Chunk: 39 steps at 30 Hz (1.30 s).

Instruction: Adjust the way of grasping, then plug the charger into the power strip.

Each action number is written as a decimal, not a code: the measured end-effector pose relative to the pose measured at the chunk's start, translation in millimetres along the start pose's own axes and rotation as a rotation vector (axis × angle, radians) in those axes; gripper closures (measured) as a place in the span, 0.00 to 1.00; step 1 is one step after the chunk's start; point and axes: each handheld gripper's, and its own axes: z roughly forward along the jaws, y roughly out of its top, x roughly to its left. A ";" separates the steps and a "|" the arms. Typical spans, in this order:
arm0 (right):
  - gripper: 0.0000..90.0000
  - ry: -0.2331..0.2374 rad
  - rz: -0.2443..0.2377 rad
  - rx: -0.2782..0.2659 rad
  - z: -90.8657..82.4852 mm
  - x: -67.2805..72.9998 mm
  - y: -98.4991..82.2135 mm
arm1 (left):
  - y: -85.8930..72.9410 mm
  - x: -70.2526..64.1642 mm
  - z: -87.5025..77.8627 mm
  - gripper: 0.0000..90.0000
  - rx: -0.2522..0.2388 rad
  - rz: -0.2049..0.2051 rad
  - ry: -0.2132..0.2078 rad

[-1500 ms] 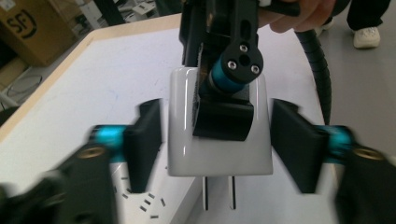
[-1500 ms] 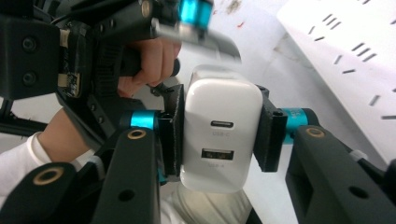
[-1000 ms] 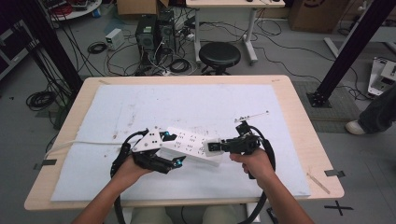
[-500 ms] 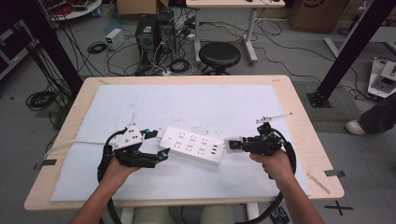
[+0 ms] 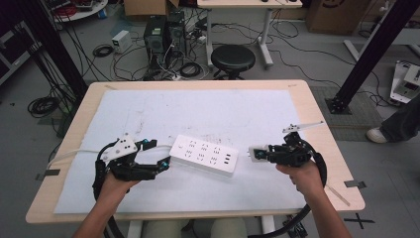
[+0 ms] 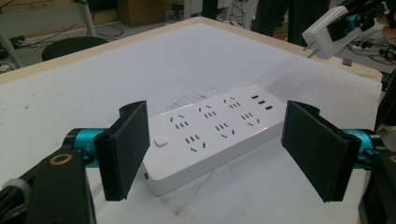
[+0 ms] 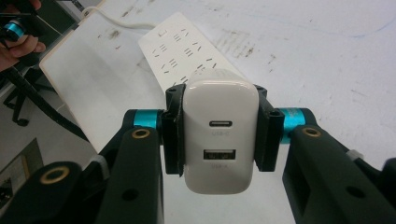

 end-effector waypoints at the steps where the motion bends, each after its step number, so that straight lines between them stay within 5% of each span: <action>1: 0.70 -0.003 -0.002 -0.001 -1.8 0.8 0.2 | -0.1 -0.2 -0.1 0.26 -0.001 0.001 0.002; 11: 0.70 -0.048 -0.047 0.009 -9.9 3.5 5.6 | -5.7 4.2 -10.4 0.26 0.013 0.000 0.037; 24: 0.70 -0.136 -0.228 0.153 8.3 16.7 41.8 | -31.0 18.3 -24.0 0.26 0.024 -0.045 0.089; 39: 0.70 -0.126 -0.398 0.280 41.6 31.4 88.0 | -45.5 31.1 -32.3 0.26 0.008 -0.074 0.105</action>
